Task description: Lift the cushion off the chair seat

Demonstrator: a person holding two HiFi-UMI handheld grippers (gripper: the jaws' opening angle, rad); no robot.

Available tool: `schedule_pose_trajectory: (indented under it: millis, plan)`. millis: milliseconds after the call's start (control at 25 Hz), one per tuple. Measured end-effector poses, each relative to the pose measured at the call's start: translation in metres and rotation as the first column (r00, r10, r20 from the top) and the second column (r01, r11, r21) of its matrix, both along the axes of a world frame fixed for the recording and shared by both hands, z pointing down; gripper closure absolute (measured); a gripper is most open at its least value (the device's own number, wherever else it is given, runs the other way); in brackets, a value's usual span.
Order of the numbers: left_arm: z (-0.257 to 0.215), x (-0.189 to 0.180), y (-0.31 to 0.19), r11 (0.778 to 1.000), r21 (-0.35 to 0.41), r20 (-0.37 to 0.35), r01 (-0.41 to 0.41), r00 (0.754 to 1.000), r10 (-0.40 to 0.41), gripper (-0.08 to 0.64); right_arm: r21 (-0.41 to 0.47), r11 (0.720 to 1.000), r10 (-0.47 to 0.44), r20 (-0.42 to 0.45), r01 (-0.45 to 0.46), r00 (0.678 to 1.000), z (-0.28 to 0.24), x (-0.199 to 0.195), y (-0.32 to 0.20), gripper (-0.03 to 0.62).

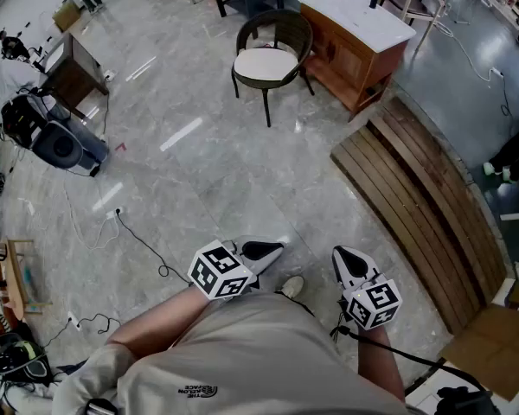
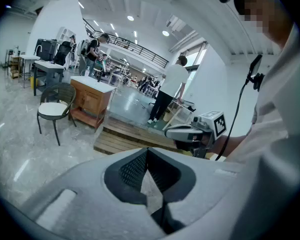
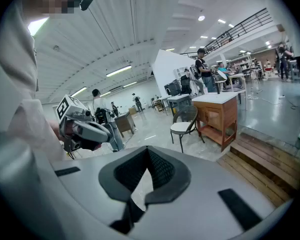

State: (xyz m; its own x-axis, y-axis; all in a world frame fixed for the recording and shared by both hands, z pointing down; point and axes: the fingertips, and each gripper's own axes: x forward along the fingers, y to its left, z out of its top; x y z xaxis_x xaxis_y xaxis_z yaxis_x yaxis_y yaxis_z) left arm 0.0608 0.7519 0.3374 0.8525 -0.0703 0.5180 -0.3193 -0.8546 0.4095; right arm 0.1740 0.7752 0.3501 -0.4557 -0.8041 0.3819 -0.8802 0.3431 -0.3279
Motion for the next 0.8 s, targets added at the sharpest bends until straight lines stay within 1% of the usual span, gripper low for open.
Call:
schedule_pose_trajectory:
  millis: [120, 200, 360, 480, 560, 680, 800]
  plan:
    - [0.005, -0.021, -0.023, 1.000, -0.018, -0.018, 0.021, 1.000, -0.022, 0.552, 0.004, 1.000, -0.030, -0.018, 0.030, 0.999, 0.001, -0.024, -0.024, 0.580]
    - [0.008, -0.030, -0.040, 1.000, -0.024, -0.030, 0.020, 0.999, -0.021, 0.552, 0.007, 0.999, -0.043, -0.025, 0.043, 0.999, -0.001, -0.036, -0.041, 0.580]
    - [0.010, -0.038, -0.088, 1.000, -0.012, -0.066, 0.002, 0.998, -0.003, 0.552, -0.005, 0.999, -0.032, -0.038, 0.032, 0.999, -0.003, -0.047, -0.083, 0.580]
    - [0.005, -0.050, -0.127, 1.000, 0.001, -0.093, -0.003, 0.996, 0.004, 0.552, -0.025, 0.999, -0.045, -0.073, 0.043, 0.996, -0.007, -0.066, -0.117, 0.580]
    - [0.003, -0.070, -0.146, 1.000, 0.000, -0.108, 0.005, 0.994, -0.005, 0.552, -0.047, 0.997, -0.064, -0.091, 0.060, 0.994, -0.008, -0.089, -0.135, 0.580]
    - [0.004, -0.104, -0.175, 0.999, -0.033, -0.134, 0.022, 0.991, -0.026, 0.552, -0.081, 0.995, -0.074, -0.121, 0.064, 0.990, -0.004, -0.122, -0.172, 0.578]
    - [0.009, -0.132, -0.200, 0.998, -0.058, -0.143, 0.006, 0.990, -0.014, 0.552, -0.073, 0.994, -0.096, -0.148, 0.085, 0.984, -0.003, -0.156, -0.217, 0.575]
